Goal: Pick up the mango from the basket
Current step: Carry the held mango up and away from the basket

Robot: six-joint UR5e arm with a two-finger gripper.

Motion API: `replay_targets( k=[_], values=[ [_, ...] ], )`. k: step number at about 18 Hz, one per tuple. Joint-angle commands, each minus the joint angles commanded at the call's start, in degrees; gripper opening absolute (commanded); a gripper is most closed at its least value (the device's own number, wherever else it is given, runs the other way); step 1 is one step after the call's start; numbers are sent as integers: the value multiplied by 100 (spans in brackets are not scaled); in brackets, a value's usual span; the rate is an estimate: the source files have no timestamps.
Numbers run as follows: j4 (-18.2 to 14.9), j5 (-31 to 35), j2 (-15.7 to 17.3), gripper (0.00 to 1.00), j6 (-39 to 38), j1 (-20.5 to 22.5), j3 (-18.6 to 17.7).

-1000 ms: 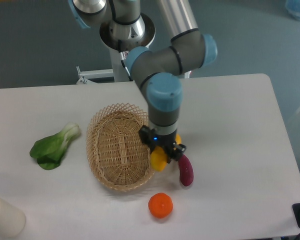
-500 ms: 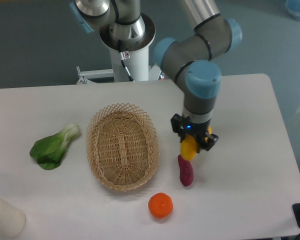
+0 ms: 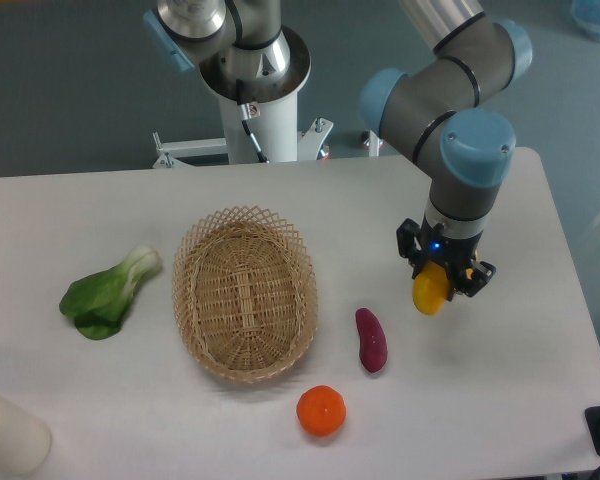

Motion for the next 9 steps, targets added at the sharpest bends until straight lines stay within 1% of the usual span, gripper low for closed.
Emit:
replay_targets(
  k=[3,9],
  values=[
    [-71,0,0,30,554,123,62],
    [-18,0,0,30,573,203,9]
  ],
)
